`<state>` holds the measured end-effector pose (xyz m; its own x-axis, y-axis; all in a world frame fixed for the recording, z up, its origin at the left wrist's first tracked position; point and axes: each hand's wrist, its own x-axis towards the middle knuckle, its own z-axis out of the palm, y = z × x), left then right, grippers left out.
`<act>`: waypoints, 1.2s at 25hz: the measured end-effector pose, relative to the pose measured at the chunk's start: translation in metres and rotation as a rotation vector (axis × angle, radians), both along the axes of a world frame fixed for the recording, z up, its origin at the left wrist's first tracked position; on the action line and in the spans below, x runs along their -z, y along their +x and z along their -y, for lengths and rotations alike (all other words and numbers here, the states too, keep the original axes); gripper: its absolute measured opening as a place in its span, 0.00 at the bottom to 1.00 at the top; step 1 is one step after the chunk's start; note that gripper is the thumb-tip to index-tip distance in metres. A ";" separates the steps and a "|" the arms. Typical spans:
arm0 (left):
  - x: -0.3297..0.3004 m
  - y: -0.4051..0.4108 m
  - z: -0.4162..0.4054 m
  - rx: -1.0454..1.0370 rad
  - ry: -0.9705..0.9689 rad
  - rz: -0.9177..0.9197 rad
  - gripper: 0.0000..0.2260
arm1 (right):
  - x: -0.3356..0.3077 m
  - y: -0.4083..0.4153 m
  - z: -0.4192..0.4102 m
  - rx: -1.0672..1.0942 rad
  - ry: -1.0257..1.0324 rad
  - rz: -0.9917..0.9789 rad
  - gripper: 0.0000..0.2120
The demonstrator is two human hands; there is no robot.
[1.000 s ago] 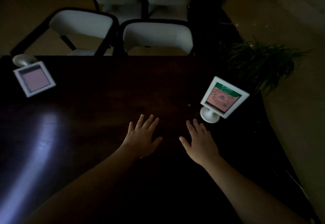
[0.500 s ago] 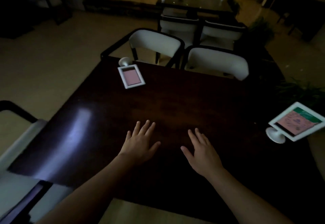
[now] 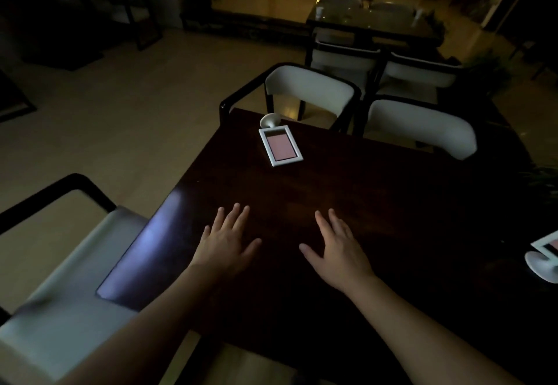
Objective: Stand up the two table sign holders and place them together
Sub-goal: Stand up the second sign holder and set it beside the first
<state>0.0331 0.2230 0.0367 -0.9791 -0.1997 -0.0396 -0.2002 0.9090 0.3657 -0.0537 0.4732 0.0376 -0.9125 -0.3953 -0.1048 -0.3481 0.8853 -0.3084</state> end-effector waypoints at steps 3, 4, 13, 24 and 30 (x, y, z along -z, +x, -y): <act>0.007 -0.016 0.018 -0.024 -0.006 0.029 0.37 | 0.006 -0.039 0.025 -0.008 0.002 0.010 0.43; 0.010 -0.021 0.023 -0.031 -0.010 0.044 0.37 | 0.007 -0.054 0.034 -0.008 0.011 0.016 0.43; 0.029 -0.076 0.073 -0.114 0.002 0.093 0.38 | 0.030 -0.182 0.127 0.010 0.080 0.018 0.45; 0.064 -0.157 0.139 0.076 -0.006 0.137 0.37 | 0.076 -0.276 0.211 0.109 0.268 0.012 0.48; 0.079 -0.176 0.178 0.101 -0.002 0.137 0.37 | 0.099 -0.301 0.219 0.165 0.278 0.022 0.45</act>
